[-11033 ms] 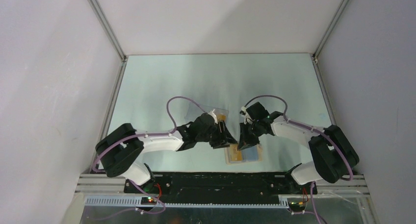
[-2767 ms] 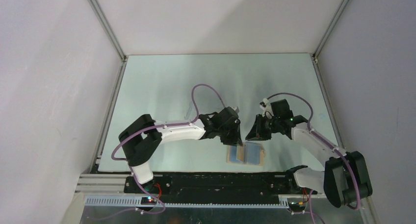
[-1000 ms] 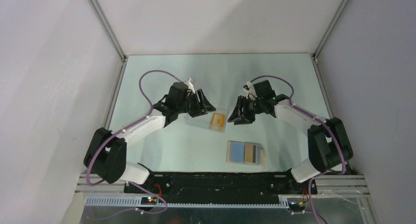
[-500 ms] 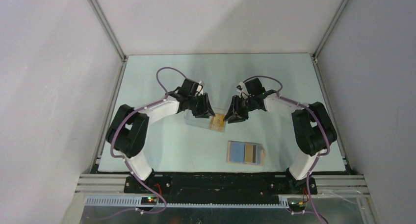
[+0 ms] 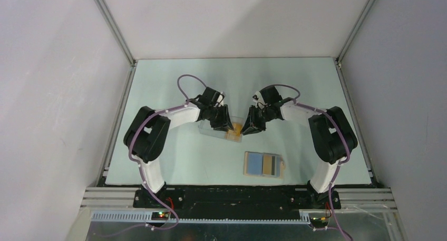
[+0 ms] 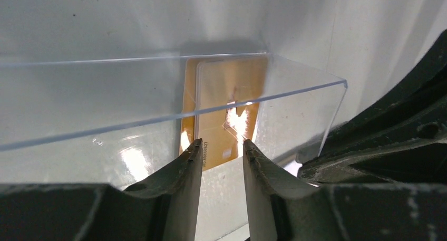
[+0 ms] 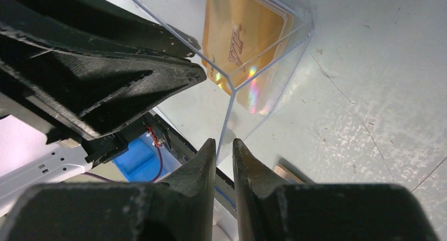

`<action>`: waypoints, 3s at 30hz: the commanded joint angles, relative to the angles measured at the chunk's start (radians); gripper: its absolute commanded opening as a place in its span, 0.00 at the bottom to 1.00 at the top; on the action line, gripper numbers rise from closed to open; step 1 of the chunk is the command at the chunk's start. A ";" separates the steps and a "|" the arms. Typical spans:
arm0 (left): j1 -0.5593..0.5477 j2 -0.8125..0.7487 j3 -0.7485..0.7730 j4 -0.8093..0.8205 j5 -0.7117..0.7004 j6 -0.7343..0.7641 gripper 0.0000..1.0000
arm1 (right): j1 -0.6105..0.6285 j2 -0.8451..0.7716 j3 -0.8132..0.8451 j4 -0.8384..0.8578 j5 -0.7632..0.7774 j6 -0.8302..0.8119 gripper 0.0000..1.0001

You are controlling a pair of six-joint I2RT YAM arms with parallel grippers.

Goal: Put the credit cards into the card holder
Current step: Pick up the credit card from the storage box.

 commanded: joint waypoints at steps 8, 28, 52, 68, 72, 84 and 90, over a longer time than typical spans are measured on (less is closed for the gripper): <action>-0.020 0.055 0.058 -0.006 -0.010 0.035 0.34 | 0.014 0.019 0.037 0.013 -0.004 -0.010 0.15; -0.039 0.030 0.089 -0.027 -0.016 0.034 0.13 | 0.014 0.019 0.037 0.007 -0.011 -0.015 0.14; -0.043 0.049 0.089 -0.103 -0.134 0.045 0.24 | 0.014 0.028 0.037 0.000 -0.013 -0.021 0.13; -0.072 0.070 0.143 -0.102 -0.090 0.045 0.04 | 0.013 0.033 0.037 -0.003 -0.016 -0.025 0.13; -0.078 0.046 0.143 -0.102 -0.101 0.045 0.03 | 0.014 0.031 0.037 -0.005 -0.015 -0.026 0.13; -0.088 -0.013 0.157 -0.106 -0.098 0.038 0.03 | 0.016 0.036 0.037 -0.005 -0.019 -0.027 0.13; -0.096 -0.011 0.160 -0.114 -0.109 0.041 0.13 | 0.016 0.034 0.037 -0.006 -0.020 -0.028 0.13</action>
